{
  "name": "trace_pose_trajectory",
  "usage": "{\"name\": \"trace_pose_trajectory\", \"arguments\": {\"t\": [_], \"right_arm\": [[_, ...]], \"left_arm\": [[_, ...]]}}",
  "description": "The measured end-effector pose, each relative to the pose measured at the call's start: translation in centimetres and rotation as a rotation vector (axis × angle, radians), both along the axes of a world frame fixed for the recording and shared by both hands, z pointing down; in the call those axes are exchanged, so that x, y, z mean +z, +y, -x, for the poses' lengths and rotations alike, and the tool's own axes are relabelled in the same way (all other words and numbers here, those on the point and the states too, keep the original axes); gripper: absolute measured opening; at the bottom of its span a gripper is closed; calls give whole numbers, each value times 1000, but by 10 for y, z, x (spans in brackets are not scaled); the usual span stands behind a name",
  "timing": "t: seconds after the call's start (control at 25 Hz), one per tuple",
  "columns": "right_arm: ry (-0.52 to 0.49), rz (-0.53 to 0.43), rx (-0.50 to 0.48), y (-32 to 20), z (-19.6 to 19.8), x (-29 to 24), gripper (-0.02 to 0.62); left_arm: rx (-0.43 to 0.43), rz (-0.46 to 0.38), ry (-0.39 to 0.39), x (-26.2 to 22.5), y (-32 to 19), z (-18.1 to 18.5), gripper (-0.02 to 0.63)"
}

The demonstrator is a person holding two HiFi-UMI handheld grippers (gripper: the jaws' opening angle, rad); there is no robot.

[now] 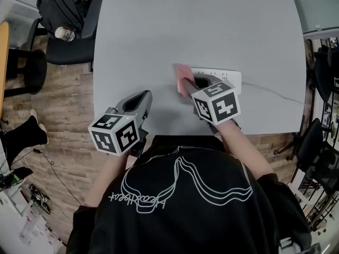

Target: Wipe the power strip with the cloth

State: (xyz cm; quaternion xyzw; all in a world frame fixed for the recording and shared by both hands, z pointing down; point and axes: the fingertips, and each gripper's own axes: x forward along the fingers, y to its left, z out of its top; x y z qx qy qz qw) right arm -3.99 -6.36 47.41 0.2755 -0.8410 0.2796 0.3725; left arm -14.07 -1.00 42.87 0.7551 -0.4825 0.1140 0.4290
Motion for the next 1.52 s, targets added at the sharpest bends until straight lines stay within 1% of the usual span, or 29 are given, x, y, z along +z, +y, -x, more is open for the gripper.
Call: {"name": "trace_pose_trajectory", "arguments": {"t": [0.36, 1.08, 1.52], "right_arm": [[8, -6, 56, -4, -24, 0, 43], [21, -14, 227, -14, -99, -1, 44], [31, -16, 316, -20, -132, 0, 46]], "left_arm": [[41, 3, 4, 3, -9, -14, 14], [180, -3, 15, 2, -31, -70, 14], [249, -4, 24, 4, -44, -90, 14]]}}
